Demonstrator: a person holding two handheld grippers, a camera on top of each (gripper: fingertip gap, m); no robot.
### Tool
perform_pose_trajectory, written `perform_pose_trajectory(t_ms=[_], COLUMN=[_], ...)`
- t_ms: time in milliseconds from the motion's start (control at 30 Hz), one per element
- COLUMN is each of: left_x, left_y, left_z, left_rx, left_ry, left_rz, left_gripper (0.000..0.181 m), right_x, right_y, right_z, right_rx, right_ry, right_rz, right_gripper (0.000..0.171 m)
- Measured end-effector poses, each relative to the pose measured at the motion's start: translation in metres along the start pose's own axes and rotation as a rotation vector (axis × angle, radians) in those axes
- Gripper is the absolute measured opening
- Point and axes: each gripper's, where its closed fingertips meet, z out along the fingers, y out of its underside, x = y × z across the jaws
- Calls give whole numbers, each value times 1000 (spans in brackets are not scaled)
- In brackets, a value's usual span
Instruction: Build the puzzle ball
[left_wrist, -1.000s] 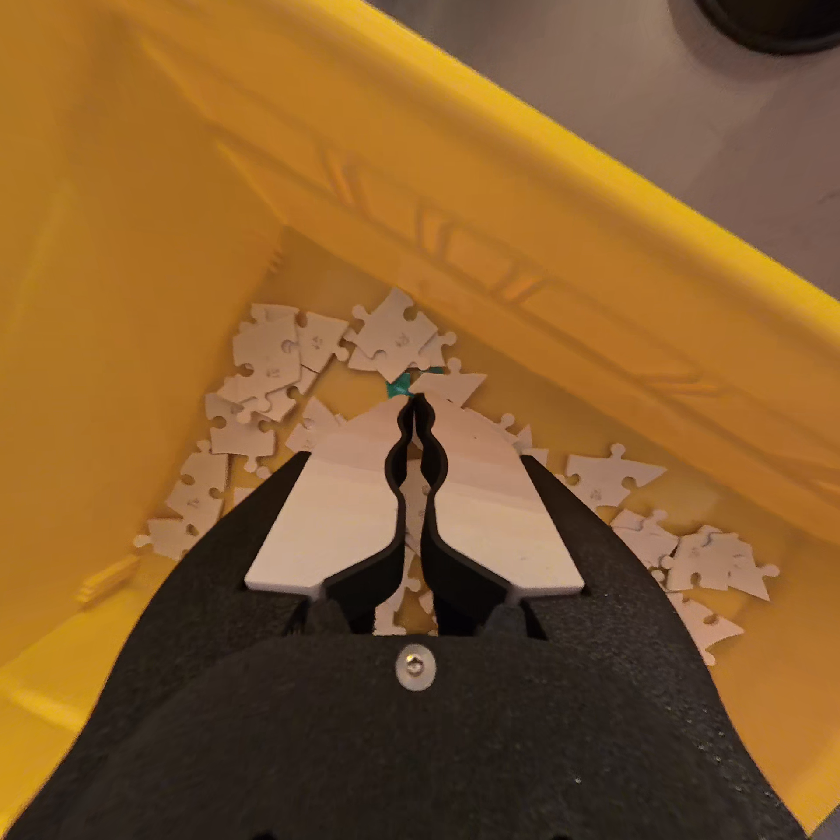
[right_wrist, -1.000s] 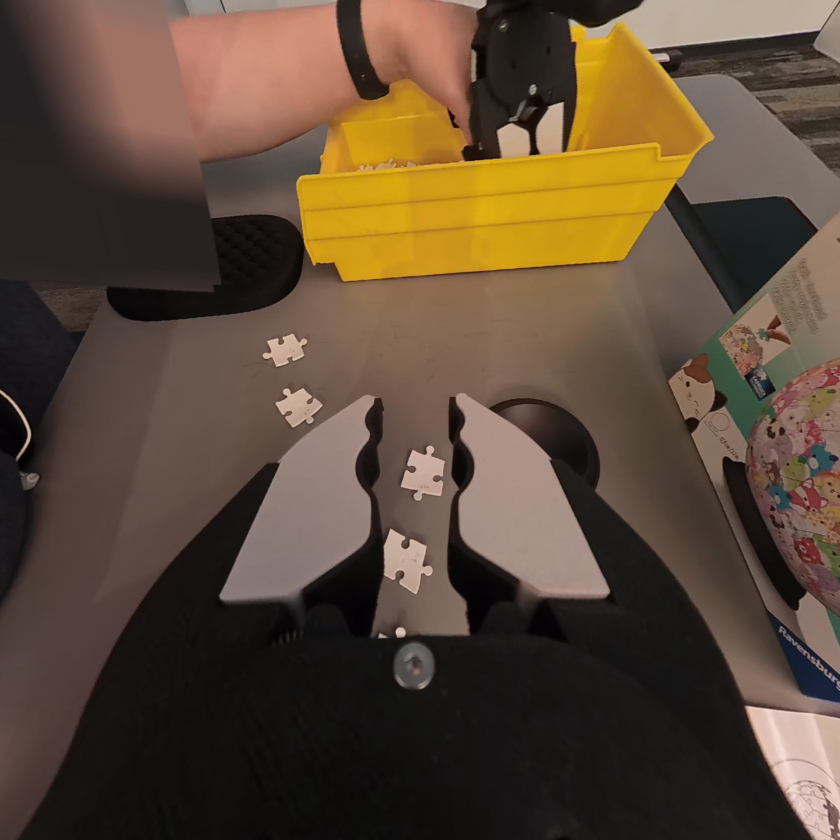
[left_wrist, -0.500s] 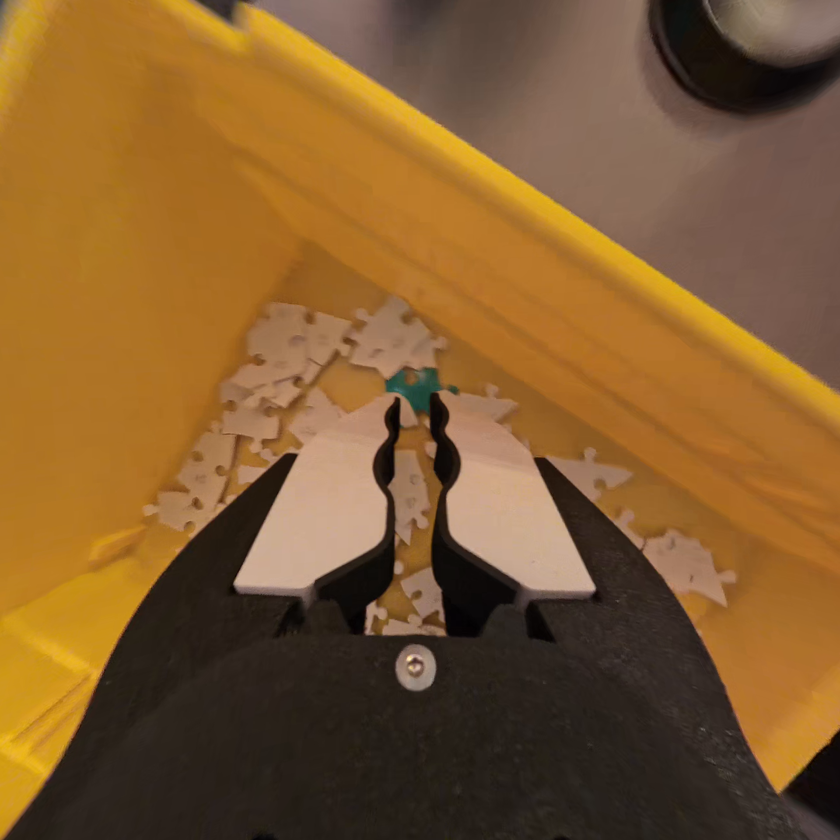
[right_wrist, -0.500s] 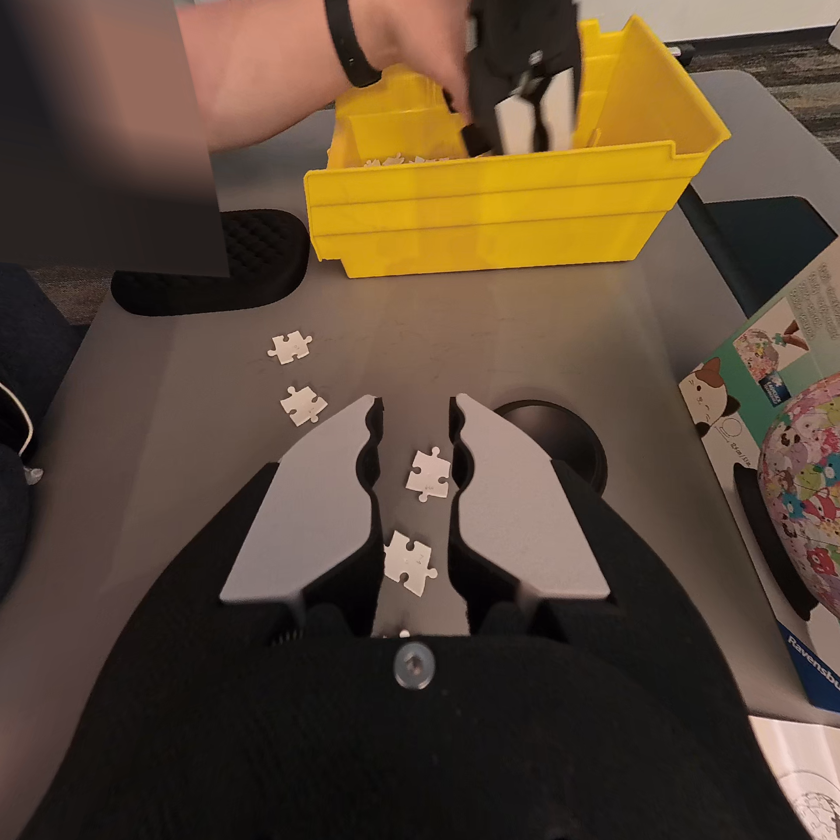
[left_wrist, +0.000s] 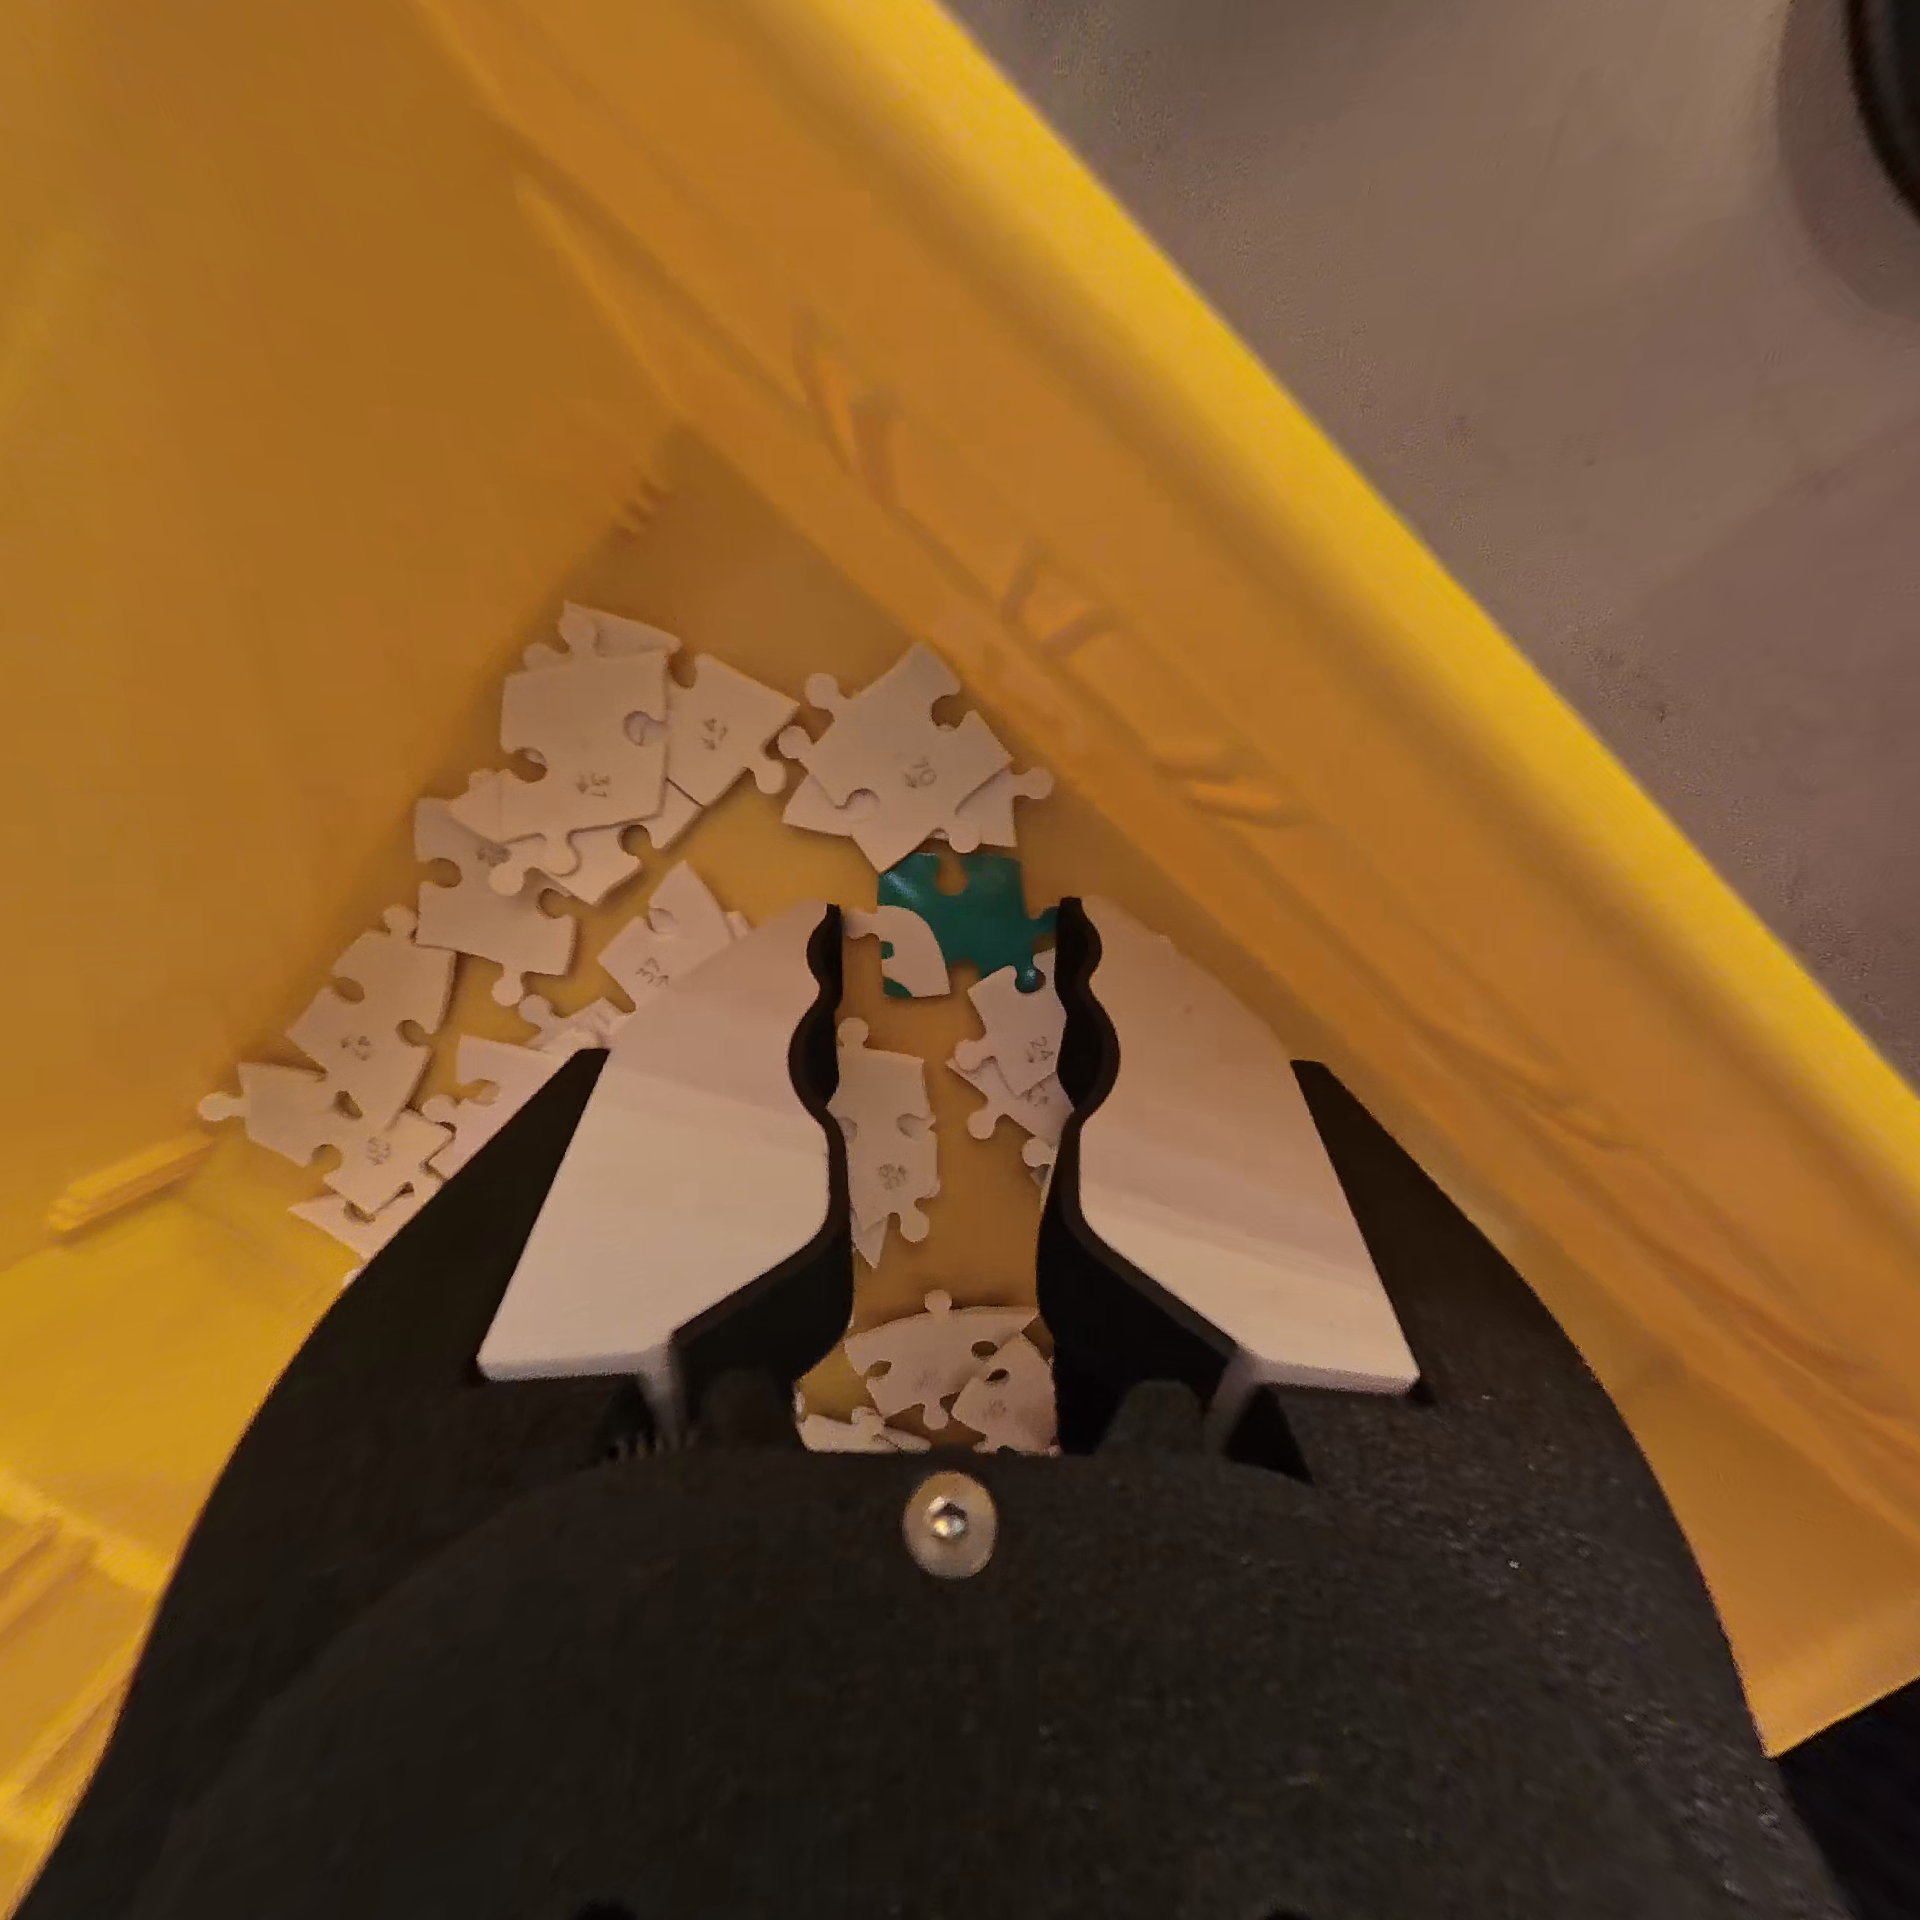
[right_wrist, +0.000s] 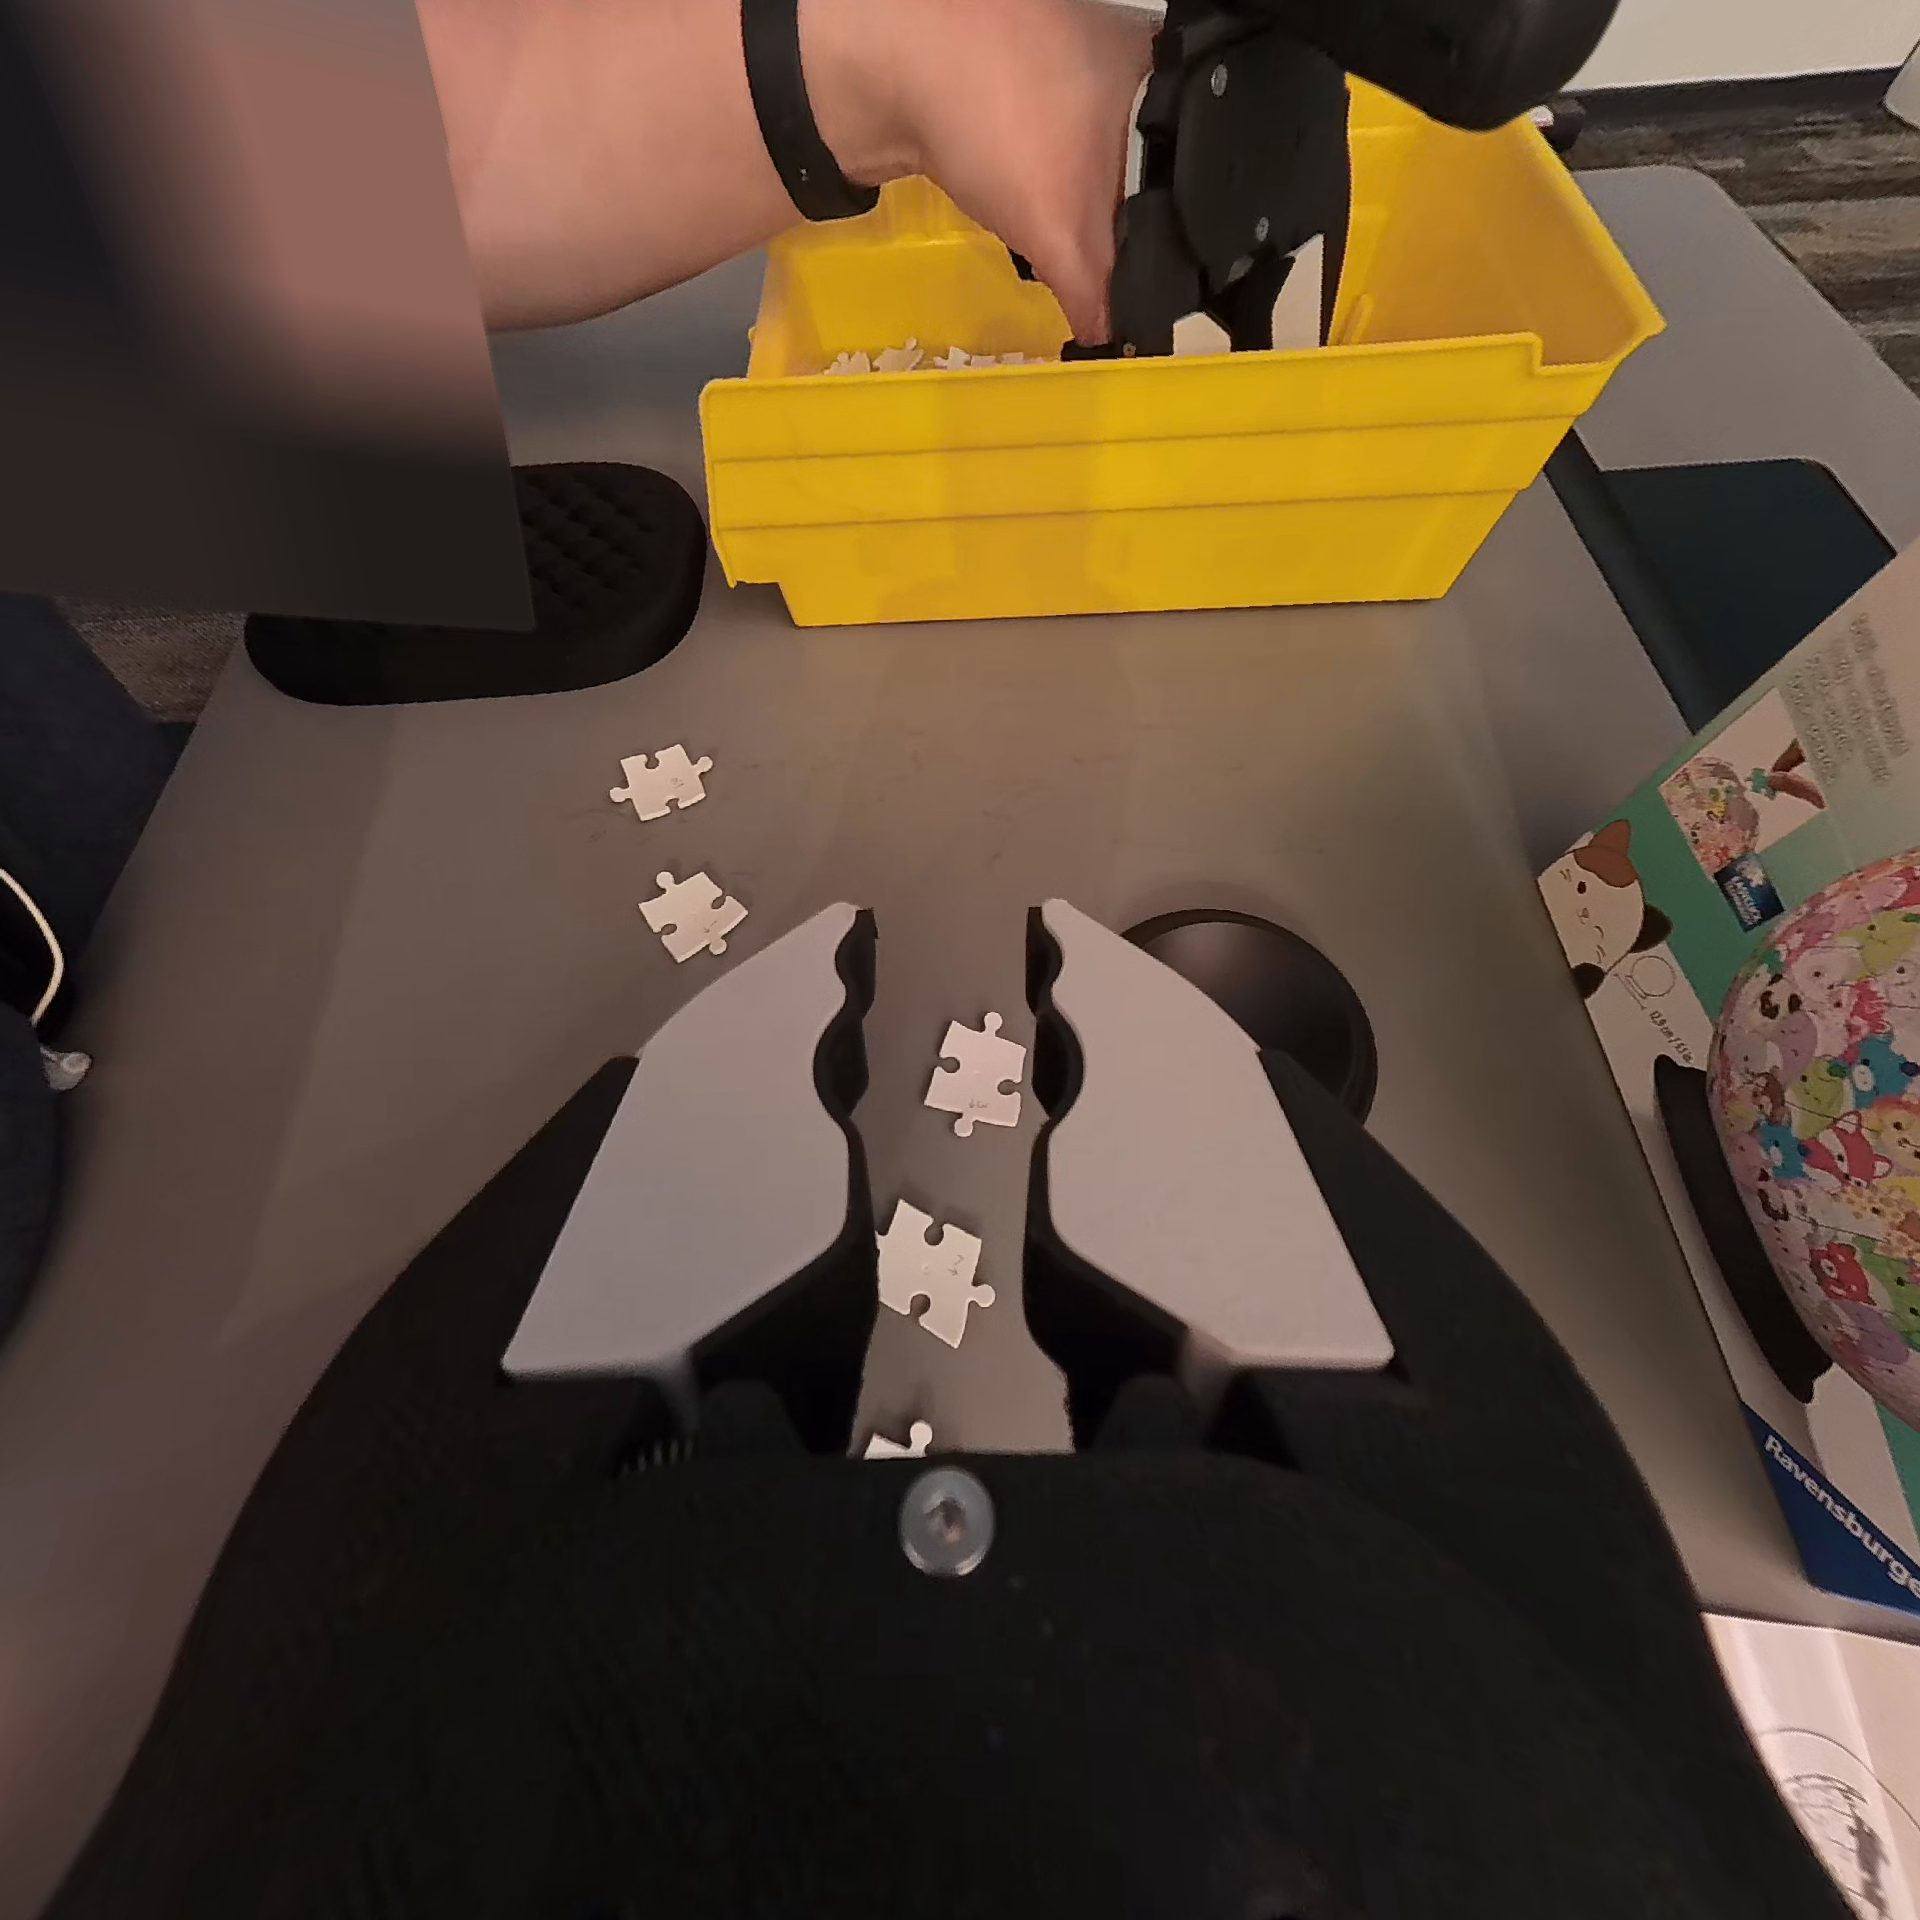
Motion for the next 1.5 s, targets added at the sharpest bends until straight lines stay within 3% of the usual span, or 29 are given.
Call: perform_pose_trajectory(t_ms=[167,233,333,400,600,767,967,1033,1167,1500], left_x=[-3,-5,-11,-15,16,31,45,44,45,13], left_y=[-4,-8,-5,-4,9,19,38,37,32,15], left_z=[-4,-11,-15,-16,-29,-41,-20,-15,-18,-43], left_rx=[28,75,72,73,88,109,-1,-2,43,174], left_ry=[-53,-59,-69,-77,38,59,17,19,58,-47], left_rz=[10,12,-7,0,165,185,350,337,311,189], left_gripper=[33,0,0,12,25,31,45,45,24,24], right_x=[0,0,1,0,0,-2,-3,-3,-3,-3], right_y=[0,0,0,0,1,2,2,2,3,4], right_z=[-1,-1,-1,-1,-2,-1,0,0,0,1], right_rx=[-1,2,-1,-3,-3,-10,-14,-14,-18,-25], right_ry=[1,1,1,0,-6,-13,-17,-19,-18,-17], right_rz=[-4,0,1,-2,-2,-2,-7,-5,-7,-10], right_gripper=[29,29,29,29,29,29,29,29,29,29])
